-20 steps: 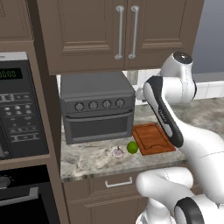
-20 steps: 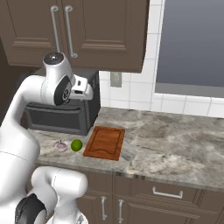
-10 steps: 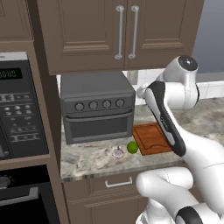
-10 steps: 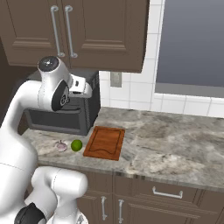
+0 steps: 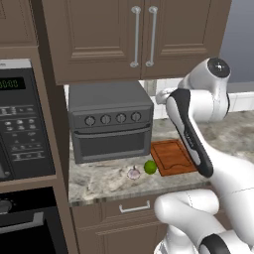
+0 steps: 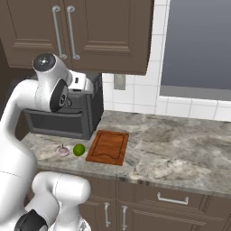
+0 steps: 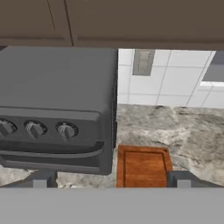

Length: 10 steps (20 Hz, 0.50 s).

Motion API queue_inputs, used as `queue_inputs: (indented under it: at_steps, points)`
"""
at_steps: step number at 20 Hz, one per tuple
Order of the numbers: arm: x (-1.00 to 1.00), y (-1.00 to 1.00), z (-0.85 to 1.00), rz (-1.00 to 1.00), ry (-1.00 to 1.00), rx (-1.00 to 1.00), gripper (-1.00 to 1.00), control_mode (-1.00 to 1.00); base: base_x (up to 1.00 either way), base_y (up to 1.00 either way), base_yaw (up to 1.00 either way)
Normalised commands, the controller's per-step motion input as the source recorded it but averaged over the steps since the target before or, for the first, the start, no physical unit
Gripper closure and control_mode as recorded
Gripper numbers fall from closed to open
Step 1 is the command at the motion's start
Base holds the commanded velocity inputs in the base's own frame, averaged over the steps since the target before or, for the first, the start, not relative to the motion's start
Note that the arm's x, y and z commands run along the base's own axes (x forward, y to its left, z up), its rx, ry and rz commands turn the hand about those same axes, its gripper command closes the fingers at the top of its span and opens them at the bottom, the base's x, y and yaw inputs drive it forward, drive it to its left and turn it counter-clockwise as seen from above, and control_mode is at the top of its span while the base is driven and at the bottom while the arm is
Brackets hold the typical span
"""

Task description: Open the cabinet. Place the bowl and condiment on the counter. Then place the lime and garlic on the cutting board.

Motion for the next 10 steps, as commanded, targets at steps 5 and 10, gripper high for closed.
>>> queue_inputs:
  at_steps: [5, 10]
  points:
    - [-0.01, 0.00, 0.34, 0.00, -0.06, 0.00, -1.00, -1.00, 0.00, 0.00, 0.00]
    - [-0.06, 0.04, 0.62, 0.00, -0.17, 0.00, -1.00, -1.00, 0.00, 0.00, 0.00]
